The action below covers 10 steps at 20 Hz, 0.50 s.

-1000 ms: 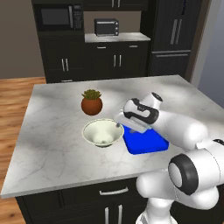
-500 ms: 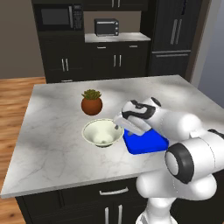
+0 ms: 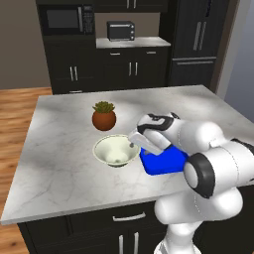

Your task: Place the two vegetables and bowl onto the tray for setting up a vegetable dip station.

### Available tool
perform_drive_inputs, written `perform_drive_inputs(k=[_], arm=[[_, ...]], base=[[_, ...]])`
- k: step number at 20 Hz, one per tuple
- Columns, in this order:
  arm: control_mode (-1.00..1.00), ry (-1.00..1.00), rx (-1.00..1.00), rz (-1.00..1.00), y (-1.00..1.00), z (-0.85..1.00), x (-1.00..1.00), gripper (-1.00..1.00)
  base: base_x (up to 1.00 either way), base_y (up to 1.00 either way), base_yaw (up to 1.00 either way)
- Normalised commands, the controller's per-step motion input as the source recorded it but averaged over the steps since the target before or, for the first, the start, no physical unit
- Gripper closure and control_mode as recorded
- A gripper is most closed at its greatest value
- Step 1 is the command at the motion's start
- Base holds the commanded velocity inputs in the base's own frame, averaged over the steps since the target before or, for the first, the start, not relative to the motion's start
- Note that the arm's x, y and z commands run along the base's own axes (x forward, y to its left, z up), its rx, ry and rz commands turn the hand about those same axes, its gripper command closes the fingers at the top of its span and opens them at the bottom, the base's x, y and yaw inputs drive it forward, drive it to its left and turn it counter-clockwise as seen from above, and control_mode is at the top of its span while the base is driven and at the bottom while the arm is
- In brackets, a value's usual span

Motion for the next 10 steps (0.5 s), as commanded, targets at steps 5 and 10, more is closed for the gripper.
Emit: perform_drive_inputs(k=[5, 10], arm=[[-1.00, 0.01, 0.00, 0.00, 0.06, -0.05, 0.16, -1.00], [-1.00, 0.04, 0.00, 0.00, 0.03, -0.12, 0.07, -1.00]], base=[[0.00, 0.00, 0.00], [0.00, 0.00, 0.00]])
